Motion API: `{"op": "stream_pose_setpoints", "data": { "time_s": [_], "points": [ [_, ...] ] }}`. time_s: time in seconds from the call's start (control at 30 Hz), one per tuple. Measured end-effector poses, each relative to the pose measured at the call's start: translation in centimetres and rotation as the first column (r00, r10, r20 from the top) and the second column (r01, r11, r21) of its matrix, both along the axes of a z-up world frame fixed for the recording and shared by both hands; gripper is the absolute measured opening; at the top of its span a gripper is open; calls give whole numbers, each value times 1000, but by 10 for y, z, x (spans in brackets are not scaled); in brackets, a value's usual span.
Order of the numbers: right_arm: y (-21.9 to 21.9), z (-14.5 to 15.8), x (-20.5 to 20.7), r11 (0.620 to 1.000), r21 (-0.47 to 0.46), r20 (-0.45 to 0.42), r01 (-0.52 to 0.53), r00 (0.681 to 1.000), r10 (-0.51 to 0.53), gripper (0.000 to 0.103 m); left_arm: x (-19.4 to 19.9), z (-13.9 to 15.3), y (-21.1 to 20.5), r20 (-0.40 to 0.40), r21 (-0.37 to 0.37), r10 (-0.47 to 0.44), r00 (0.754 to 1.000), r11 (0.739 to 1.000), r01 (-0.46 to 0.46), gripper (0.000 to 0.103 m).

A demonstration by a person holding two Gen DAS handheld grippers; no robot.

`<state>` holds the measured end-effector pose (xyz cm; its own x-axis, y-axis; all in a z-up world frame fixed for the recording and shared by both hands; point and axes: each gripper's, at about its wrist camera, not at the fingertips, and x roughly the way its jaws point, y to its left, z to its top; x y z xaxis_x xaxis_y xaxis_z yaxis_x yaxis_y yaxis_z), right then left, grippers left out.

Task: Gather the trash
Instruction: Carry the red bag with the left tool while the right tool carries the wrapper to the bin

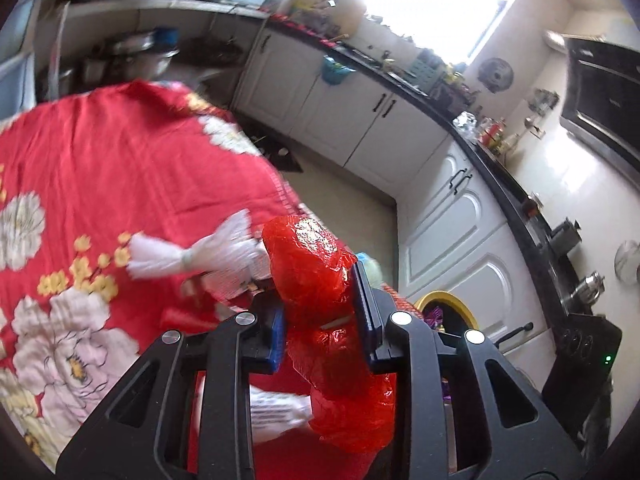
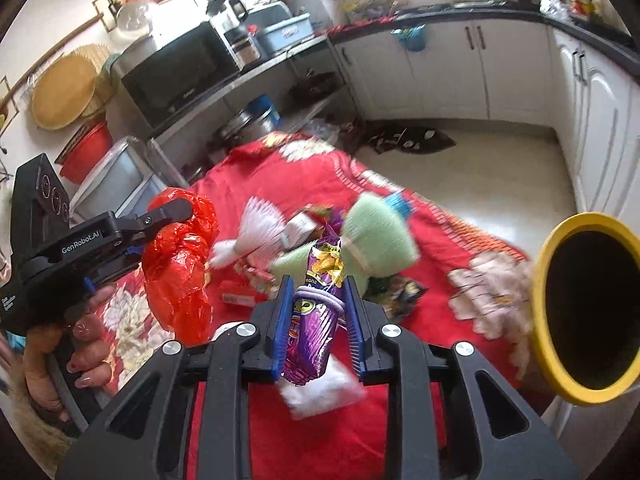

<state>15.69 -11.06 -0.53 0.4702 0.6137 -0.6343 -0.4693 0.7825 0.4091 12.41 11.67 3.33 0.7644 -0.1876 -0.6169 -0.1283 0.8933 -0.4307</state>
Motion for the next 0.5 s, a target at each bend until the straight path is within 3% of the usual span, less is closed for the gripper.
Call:
{"op": "stream_pose_setpoints", "data": {
  "time_s": [0.5],
  "points": [
    [-99, 13, 5, 977, 0, 82, 215, 973, -214, 24, 37, 15, -106, 68, 123, -154, 986, 982, 144, 22]
  ]
}}
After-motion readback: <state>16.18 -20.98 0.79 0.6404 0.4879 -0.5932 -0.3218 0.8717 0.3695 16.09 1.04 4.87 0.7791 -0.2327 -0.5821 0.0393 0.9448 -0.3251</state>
